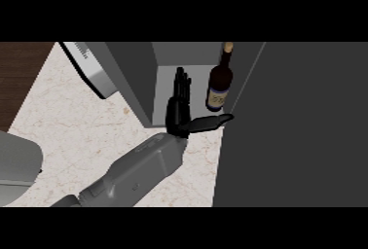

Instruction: Pick up the wine, place it into the cabinet and close the cabinet

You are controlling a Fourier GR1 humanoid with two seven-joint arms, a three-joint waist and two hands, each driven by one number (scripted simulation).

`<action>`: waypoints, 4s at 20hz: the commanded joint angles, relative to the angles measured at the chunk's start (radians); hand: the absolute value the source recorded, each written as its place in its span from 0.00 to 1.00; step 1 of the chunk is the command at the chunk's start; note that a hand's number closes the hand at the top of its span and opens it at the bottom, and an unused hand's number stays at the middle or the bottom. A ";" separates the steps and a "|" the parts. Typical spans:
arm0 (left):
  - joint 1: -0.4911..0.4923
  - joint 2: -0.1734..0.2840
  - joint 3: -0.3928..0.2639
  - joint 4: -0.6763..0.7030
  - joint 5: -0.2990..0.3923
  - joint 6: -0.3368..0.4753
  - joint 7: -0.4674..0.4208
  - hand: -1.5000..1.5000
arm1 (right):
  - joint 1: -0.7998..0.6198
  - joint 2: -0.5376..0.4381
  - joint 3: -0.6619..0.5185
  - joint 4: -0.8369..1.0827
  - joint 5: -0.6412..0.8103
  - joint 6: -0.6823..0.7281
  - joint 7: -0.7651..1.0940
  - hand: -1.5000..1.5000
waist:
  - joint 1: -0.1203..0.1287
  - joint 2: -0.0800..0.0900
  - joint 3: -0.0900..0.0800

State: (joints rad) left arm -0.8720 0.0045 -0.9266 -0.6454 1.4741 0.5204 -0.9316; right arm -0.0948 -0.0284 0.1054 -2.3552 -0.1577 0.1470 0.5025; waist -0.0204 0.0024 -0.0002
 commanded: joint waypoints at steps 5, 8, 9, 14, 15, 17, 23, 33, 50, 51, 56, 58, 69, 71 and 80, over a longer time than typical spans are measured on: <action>0.050 0.019 0.029 -0.163 -0.125 0.093 0.018 0.00 | 0.022 0.001 0.005 0.050 0.040 0.017 -0.062 0.00 | 0.023 -0.006 0.001; 0.194 0.061 -0.006 -0.269 -0.192 0.066 -0.010 0.00 | 0.021 -0.001 -0.010 -0.026 0.027 -0.022 0.014 0.00 | 0.026 -0.007 0.000; 0.202 0.113 0.001 -0.309 -0.193 0.025 0.039 0.00 | -0.049 0.018 0.017 0.054 0.068 -0.039 -0.003 0.00 | 0.031 -0.006 0.000; 0.221 0.183 0.009 -0.441 -0.268 0.014 0.100 0.00 | -0.007 -0.053 -0.109 -0.037 -0.066 0.009 0.031 0.00 | 0.022 -0.005 0.001; 0.341 0.209 -0.041 -0.494 -0.295 -0.006 0.044 0.00 | -0.057 0.007 0.019 -0.002 0.095 -0.060 0.041 0.00 | 0.032 -0.006 0.000; 0.298 0.244 0.001 -0.524 -0.328 0.000 0.119 0.00 | 0.034 0.015 0.037 -0.034 0.094 -0.034 -0.009 0.00 | 0.022 -0.005 0.000; 0.443 0.406 -0.026 -0.846 -0.406 0.062 0.159 0.00 | 0.036 -0.039 -0.050 -0.084 -0.074 0.017 0.053 0.00 | 0.027 -0.008 0.001; 0.622 0.658 0.029 -1.103 -0.426 -0.095 0.204 1.00 | 0.114 -0.134 0.064 -0.158 -0.135 0.198 0.060 1.00 | 0.027 -0.007 0.000; 1.043 1.034 0.341 -1.257 -0.277 -0.405 0.057 0.00 | 0.006 0.027 0.659 -0.070 0.082 0.003 0.166 1.00 | 0.044 -0.012 -0.002; 1.014 1.040 0.364 -1.229 -0.239 -0.431 0.102 0.00 | -0.033 0.027 0.700 -0.092 0.074 -0.016 0.242 1.00 | 0.036 -0.011 -0.003; 1.141 1.076 0.416 -1.137 -0.242 -0.541 0.004 0.00 | -0.154 0.027 0.832 -0.005 0.148 -0.189 0.254 1.00 | 0.055 -0.015 -0.005; 1.145 1.120 0.477 -1.141 -0.178 -0.575 0.032 0.00 | -0.218 0.027 0.880 0.060 0.176 -0.264 0.214 1.00 | 0.056 -0.014 -0.004; 1.243 1.174 0.544 -1.022 -0.207 -0.774 -0.031 0.00 | -0.484 0.021 0.778 0.210 0.197 -0.572 0.111 1.00 | 0.082 -0.006 -0.006; 1.244 1.202 0.578 -1.050 -0.182 -0.775 -0.015 0.00 | -0.539 0.020 0.746 0.270 0.177 -0.590 0.106 1.00 | 0.089 -0.004 -0.004; 1.350 1.234 0.669 -1.005 -0.166 -0.907 -0.019 0.00 | -0.885 0.027 0.499 0.580 0.043 -0.661 0.103 1.00 | 0.096 -0.003 -0.001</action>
State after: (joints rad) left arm 0.4318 1.2223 -0.3078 -1.6564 1.2936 -0.3060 -0.9009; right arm -0.8338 -0.0244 0.6919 -1.9270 -0.0614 -0.5036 0.6204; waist 0.0711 -0.0005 -0.0044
